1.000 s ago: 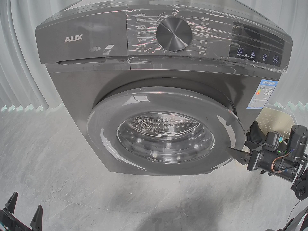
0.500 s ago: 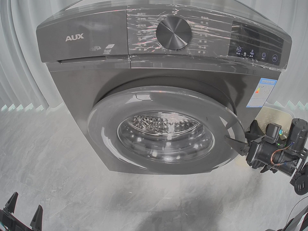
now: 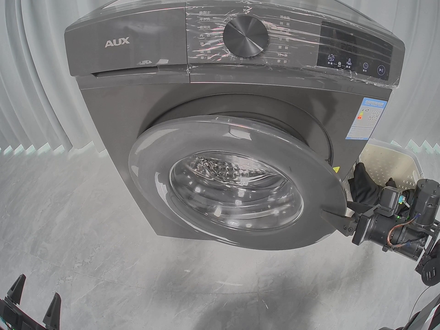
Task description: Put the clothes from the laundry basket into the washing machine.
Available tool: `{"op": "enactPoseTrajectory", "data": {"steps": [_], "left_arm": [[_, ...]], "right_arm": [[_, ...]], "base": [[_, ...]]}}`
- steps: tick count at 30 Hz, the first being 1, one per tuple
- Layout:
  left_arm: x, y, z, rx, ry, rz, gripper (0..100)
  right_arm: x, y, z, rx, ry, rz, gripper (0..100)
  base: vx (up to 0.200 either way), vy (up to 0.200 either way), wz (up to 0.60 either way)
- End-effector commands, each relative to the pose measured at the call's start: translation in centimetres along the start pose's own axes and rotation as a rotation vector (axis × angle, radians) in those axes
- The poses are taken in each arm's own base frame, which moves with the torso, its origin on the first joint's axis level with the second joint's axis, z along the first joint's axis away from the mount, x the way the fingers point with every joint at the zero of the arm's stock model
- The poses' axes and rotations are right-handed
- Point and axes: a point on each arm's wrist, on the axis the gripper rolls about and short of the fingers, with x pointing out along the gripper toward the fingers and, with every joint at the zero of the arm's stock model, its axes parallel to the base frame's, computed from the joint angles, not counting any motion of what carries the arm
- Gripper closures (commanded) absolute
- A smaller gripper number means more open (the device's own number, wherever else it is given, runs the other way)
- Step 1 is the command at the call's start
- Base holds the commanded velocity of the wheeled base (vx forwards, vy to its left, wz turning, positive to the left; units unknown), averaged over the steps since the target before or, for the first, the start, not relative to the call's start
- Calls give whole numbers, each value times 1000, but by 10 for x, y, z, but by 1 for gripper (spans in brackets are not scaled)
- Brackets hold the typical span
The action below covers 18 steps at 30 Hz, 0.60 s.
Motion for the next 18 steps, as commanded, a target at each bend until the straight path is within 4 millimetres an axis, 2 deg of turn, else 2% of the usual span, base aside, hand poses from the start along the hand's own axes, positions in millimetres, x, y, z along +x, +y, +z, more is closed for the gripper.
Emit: {"op": "enactPoseTrajectory", "data": {"steps": [1, 5, 11, 18], "left_arm": [[0, 0, -5, 0, 0, -1, 0], [0, 0, -5, -1, 0, -1, 0], [0, 0, -5, -1, 0, -1, 0], [0, 0, -5, 0, 0, -1, 0]], "right_arm": [[1, 1, 6, -6, -27, 3, 0], [12, 3, 4, -12, -6, 15, 0], [16, 14, -2, -12, 26, 61, 0], [9, 17, -10, -12, 52, 73, 0]], "base": [[-200, 0, 0], [-200, 0, 0], [0, 0, 0], [0, 0, 0]]}}
